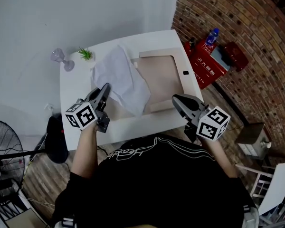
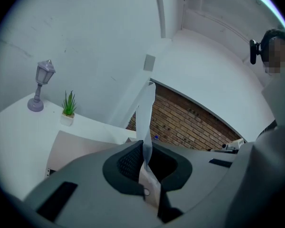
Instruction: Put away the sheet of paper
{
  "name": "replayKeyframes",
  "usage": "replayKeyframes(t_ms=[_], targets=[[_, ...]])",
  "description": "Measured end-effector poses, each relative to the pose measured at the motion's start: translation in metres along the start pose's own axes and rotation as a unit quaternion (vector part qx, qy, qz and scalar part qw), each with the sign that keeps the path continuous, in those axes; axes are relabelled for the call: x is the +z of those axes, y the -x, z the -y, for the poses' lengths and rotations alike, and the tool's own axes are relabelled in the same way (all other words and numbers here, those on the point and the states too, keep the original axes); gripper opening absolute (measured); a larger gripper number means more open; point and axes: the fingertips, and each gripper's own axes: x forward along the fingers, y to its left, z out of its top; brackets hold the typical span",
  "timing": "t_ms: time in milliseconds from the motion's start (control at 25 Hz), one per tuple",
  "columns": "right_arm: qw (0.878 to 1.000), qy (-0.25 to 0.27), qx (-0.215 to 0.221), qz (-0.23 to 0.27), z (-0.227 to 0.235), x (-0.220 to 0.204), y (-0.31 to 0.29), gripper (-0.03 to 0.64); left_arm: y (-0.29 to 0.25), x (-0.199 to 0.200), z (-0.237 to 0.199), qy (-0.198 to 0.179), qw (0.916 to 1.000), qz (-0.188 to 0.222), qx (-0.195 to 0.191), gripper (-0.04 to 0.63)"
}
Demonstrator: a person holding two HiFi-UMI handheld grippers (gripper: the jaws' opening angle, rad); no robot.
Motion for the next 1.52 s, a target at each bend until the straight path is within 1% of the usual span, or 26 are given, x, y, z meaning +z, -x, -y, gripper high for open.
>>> replayKeyframes(t_ms=[240,480,600,880,1080,1240,1360,1520], targets=[[1.0,-0.008,-0.019,0.005,0.013,-0.001,-0.004,0.002,-0.012,-0.018,-0.017,0.018,0.9997,-0.013,-0.014,0.04],[0.999,-0.023,-0.036,-0.001,0.02,-0.007,-0.002,0.002,-0.024,-0.038,-0.033,0.044,0.9983,-0.038,-0.01,0.04],[0.999,-0.023,-0.043,0.003,0.025,-0.005,-0.001,0.002,-0.032,-0.049,-0.039,0.049,0.9974,-0.052,-0.008,0.04],[0.999,-0.033,-0.042,-0.011,0.027,-0.017,-0.007,0.002,-0.046,-0.074,-0.047,0.052,0.9946,-0.09,0.0,0.04],[0.999,-0.035,-0.036,-0.011,0.029,-0.014,-0.015,0.002,-0.06,-0.085,-0.057,0.069,0.9909,-0.115,0.011,0.04],[0.999,-0.032,-0.036,-0.008,0.031,-0.009,-0.012,0.002,-0.07,-0.087,-0.058,0.078,0.9891,-0.124,0.016,0.04],[0.998,-0.044,-0.044,-0.004,0.04,-0.01,-0.006,0.002,-0.08,-0.089,-0.056,0.08,0.9876,-0.134,0.018,0.04],[0.998,-0.054,-0.043,-0.01,0.05,-0.012,-0.003,0.002,-0.088,-0.092,-0.054,0.078,0.9858,-0.147,0.024,0.04]])
